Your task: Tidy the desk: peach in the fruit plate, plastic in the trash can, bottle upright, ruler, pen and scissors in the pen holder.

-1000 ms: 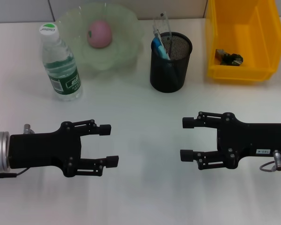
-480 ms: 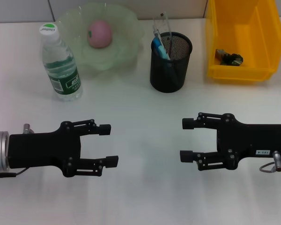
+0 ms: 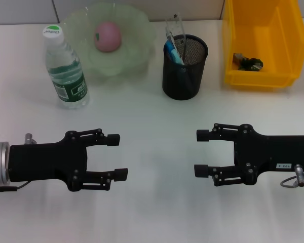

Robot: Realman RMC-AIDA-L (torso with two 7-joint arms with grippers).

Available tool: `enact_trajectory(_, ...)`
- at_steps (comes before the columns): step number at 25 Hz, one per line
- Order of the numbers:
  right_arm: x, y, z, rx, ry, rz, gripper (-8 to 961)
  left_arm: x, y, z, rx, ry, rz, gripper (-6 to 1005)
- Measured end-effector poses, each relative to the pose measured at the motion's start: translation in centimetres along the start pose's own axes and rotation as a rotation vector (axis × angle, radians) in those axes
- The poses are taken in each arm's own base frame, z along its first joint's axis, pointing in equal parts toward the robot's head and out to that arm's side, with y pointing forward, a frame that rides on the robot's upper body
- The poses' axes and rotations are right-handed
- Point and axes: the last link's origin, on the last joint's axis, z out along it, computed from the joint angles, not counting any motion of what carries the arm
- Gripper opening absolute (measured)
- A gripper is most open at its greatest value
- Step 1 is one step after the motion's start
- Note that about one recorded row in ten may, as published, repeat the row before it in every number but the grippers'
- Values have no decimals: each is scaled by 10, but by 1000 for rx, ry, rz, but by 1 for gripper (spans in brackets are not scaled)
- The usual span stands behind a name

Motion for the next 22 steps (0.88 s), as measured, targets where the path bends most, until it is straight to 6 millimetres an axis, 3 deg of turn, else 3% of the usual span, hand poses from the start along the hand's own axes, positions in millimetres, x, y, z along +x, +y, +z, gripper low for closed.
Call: enact_trajectory(22, 0, 0, 0, -1, 0, 0, 819, 1, 0, 1, -5, 3, 4, 829)
